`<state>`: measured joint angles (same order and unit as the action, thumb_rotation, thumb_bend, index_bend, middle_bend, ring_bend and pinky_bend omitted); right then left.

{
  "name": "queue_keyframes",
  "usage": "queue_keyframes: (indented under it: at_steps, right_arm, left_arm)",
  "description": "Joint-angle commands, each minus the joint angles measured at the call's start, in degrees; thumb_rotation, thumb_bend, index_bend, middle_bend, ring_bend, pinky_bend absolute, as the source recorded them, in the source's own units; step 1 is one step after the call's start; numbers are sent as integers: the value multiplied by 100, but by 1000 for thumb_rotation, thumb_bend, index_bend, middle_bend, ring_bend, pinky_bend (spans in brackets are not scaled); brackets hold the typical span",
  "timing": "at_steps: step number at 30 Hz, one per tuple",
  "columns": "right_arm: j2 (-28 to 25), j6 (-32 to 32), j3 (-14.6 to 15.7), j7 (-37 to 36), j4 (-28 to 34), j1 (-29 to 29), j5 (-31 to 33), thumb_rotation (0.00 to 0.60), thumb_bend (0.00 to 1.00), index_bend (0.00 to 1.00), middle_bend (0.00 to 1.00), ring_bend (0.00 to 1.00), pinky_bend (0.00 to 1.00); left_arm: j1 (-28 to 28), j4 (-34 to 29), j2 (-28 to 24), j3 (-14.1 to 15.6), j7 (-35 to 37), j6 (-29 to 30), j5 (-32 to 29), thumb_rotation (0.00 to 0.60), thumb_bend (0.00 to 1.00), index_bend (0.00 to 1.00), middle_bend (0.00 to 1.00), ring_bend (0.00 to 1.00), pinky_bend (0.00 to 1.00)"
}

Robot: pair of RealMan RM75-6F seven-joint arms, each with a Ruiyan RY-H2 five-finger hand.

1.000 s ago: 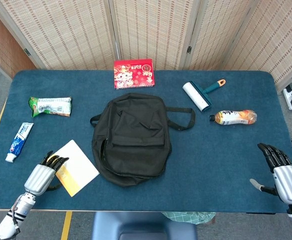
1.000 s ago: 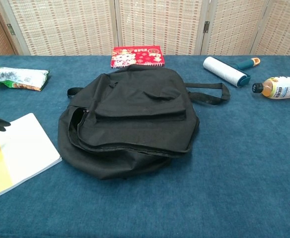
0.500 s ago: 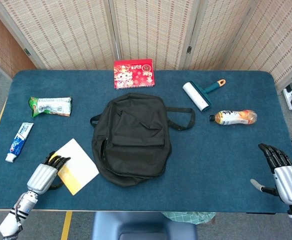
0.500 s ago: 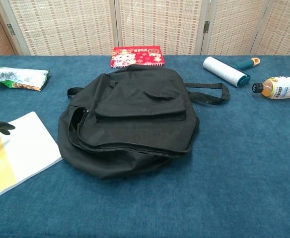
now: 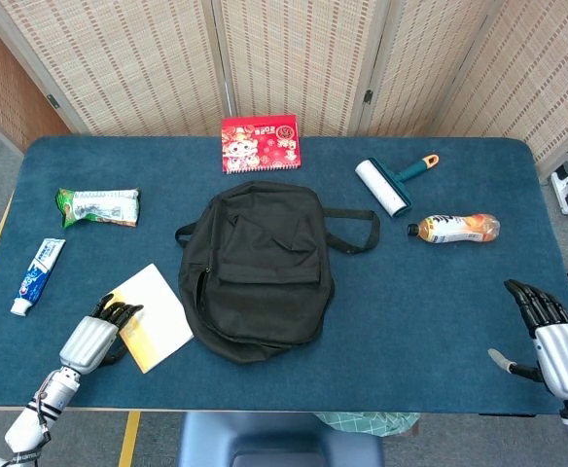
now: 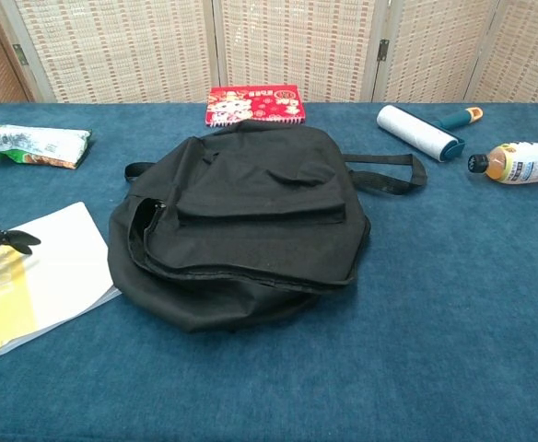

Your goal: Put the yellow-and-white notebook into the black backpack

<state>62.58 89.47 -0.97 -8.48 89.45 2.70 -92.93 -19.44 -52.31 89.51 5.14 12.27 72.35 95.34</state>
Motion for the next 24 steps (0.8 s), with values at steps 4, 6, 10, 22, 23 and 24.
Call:
queue_keyframes:
  at_steps: [4,6,10,22,23,24]
  right_arm:
    - [-8,30,1,-23,-10,-22,2,562,184,0,130,130,144]
    - [-12,49,-1,-36,-14,-32,2,560,183,0,131,132,144]
    - [-11,73,-2,-60,-29,-49,3,560,183,0,132,134,144]
    - [-6,115,-21,-76,-39,-61,-7,561,183,0,134,140,144]
    - [-5,113,-22,-72,-38,-59,-9,562,182,0,134,141,144]
    - [-4,109,-22,-71,-37,-57,-11,561,183,0,135,141,144]
  left_arm:
    - [-28,318,255,15,676,338,137,600,190,261,288,232,119]
    - [-39,428,337,24,756,391,167,600,216,283,305,245,125]
    - [-57,545,473,8,991,514,186,600,278,323,335,269,137]
    - [-96,804,732,-63,1560,781,155,600,415,366,365,292,154]
    - [-96,818,749,-71,1591,808,152,600,419,366,366,293,154]
    - [-97,833,767,-79,1623,831,147,600,423,367,366,293,154]
